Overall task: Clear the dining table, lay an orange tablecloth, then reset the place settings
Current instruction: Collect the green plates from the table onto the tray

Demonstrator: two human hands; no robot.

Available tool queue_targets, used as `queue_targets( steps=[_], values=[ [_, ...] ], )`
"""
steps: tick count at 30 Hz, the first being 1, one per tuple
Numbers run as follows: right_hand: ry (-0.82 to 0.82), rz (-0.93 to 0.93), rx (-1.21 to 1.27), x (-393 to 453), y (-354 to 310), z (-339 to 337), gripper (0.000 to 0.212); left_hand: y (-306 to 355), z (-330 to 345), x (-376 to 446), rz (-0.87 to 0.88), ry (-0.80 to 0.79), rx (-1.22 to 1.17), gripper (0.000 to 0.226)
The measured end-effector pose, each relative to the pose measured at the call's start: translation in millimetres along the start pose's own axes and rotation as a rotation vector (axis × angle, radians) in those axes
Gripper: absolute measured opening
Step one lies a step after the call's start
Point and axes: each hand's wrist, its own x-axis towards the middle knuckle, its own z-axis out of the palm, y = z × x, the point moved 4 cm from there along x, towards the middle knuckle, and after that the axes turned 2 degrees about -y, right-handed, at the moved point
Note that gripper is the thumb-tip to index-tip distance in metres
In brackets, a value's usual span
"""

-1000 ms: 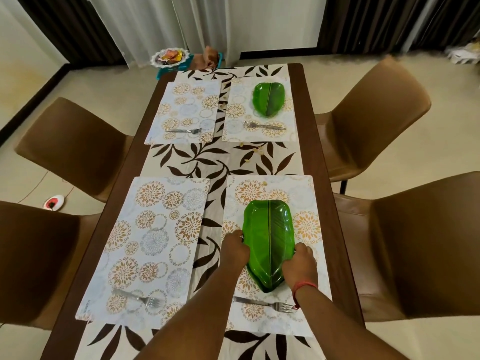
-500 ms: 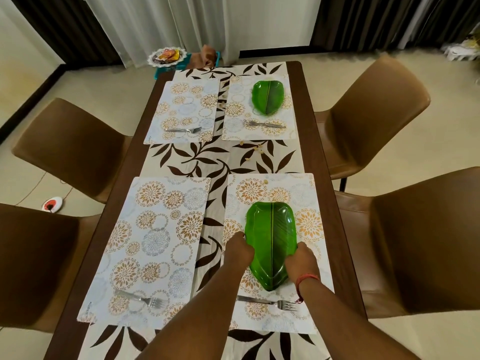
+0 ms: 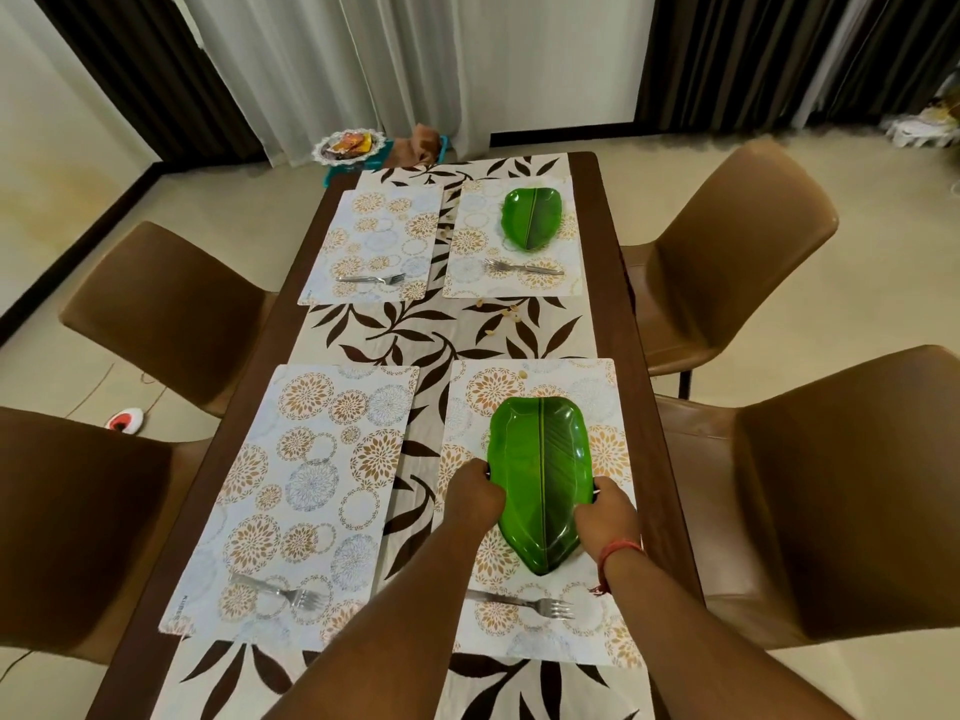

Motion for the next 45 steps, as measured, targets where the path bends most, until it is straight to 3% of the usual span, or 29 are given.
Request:
queue_targets(
  steps=[8,10,15,19,27,37,45],
  values=[
    [0.013,-0.050,0.091,-17,-2,-37,0.023,19,10,-30,-0.017,0.049,-0.174,0.023],
    [0.045,-0.062,0.112,-27,0,-51,0.022,28,15,-37,0.006,0.019,-0.231,0.035],
    [0.156,-0.063,0.138,-54,6,-91,0.021,67,25,-58,0.107,-0.071,-0.287,0.034],
    [0.270,-0.030,0.187,-80,20,-119,0.019,92,37,-73,0.198,-0.161,-0.326,0.050],
    [0.400,0.074,0.228,-130,83,-162,0.023,102,93,-129,0.217,-0.327,-0.337,0.025],
    [0.502,0.091,0.284,-142,170,-266,0.022,171,208,-165,0.297,-0.336,-0.227,0.033],
    [0.592,0.160,0.349,-138,286,-422,0.027,290,371,-222,0.424,-0.347,-0.191,0.040]
  ],
)
